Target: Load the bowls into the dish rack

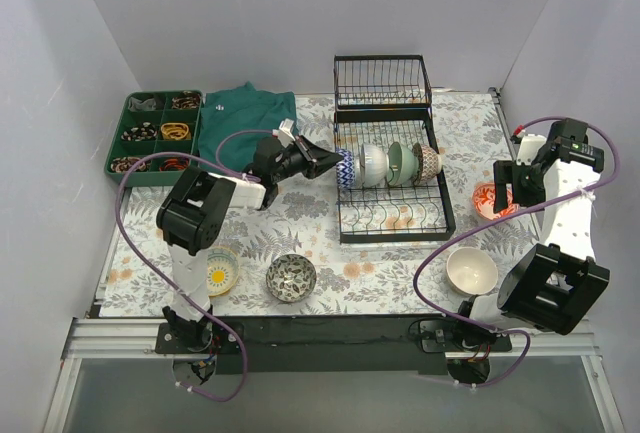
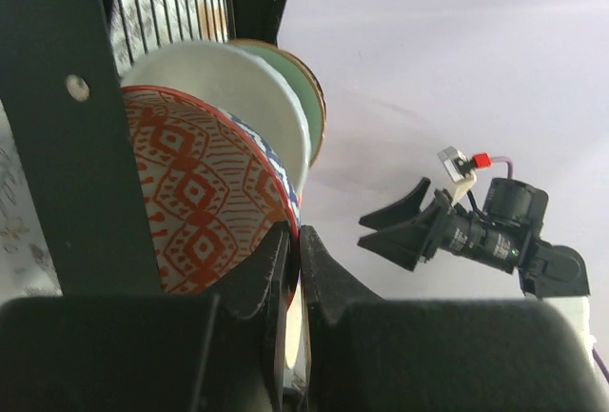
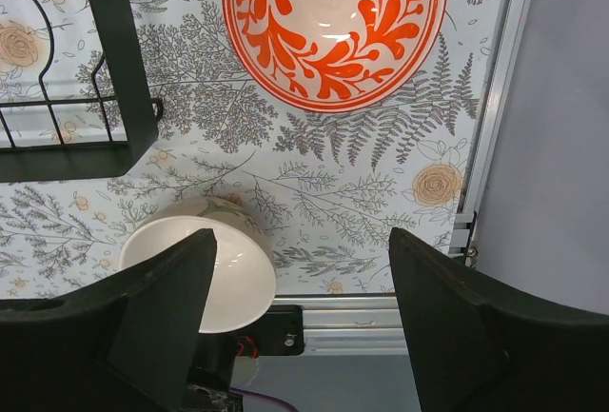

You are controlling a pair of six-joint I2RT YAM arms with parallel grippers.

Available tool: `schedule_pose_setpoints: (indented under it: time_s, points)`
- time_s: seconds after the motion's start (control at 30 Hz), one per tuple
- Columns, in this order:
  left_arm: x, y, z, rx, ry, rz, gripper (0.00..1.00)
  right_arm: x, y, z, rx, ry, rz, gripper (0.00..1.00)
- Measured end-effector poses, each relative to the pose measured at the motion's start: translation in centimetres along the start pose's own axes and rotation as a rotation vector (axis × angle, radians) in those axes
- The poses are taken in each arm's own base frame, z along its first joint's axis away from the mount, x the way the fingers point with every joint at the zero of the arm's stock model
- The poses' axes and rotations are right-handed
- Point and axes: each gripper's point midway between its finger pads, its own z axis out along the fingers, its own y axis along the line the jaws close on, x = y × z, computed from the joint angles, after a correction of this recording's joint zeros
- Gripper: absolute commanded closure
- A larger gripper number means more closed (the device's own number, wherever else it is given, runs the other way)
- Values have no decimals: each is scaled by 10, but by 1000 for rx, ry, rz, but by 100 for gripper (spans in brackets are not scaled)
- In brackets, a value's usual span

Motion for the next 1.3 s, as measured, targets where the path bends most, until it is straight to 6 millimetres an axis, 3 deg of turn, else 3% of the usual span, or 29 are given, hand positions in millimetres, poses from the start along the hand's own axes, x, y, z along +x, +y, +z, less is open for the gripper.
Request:
schedule_pose_setpoints:
  time_s: [0.23,0.3,0.33,0.43,0.67,0.9,1.1,1.2,1.3]
  points:
    - [-11,13,14,31,1,6,96,0,0,0,0,-1,0,19]
    - [-11,12,15,37,9,6,89,0,0,0,0,1,0,18]
    - [-10,12,15,38,10,6,76,0,0,1,0,1,0,19]
    - [-10,14,15,29,14,8,60,2,0,2,-2,5,1,19]
    - [-6,14,7,-19,60,-24,47,2,2,4,-11,5,1,18]
    - [-33,-33,-34,-27,77,113,46,-3,5,5,-32,-22,-5,18]
    - [-70,-39,-96,-123,101,383,46,-8,10,4,-64,-42,-7,18]
    - [-46,-47,-122,-144,206,608,47,-12,14,3,-86,-61,-9,18]
    - [14,-67,-141,-89,400,966,48,-14,19,0,-108,-84,-15,18]
